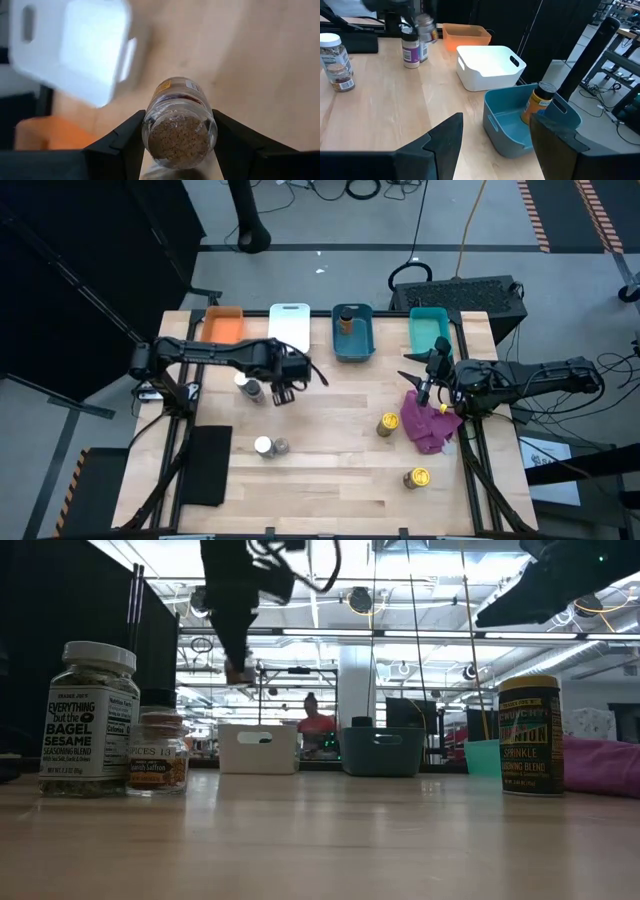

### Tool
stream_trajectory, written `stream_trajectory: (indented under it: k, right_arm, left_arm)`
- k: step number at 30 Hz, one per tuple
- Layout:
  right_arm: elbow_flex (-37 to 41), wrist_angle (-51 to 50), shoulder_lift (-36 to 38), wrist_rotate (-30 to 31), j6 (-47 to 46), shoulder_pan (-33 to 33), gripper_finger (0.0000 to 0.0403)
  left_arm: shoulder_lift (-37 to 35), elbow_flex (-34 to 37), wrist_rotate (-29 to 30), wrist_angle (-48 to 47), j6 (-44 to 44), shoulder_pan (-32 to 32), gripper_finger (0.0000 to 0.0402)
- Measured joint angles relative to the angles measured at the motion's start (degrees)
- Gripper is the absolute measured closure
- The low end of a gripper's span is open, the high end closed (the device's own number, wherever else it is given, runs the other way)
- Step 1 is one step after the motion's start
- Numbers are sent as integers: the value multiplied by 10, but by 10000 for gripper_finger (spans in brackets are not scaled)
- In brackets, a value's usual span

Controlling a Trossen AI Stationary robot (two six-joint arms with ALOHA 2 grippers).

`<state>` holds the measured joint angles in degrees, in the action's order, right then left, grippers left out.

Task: Sort spices by type
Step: Put the top brown seasoning bottle into the orange bin

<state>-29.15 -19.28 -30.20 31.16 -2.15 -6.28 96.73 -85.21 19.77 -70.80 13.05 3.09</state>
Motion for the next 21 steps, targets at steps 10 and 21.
stream_trajectory:
  k: [10,21]
  right_arm:
    - [0,-7,0,0,-3,0,193]
    - [0,-27,0,0,-29,0,193]
  left_arm:
    - [-43,3,18,11,-48,92,207]
    - [-117,7,18,11,-43,261,207]
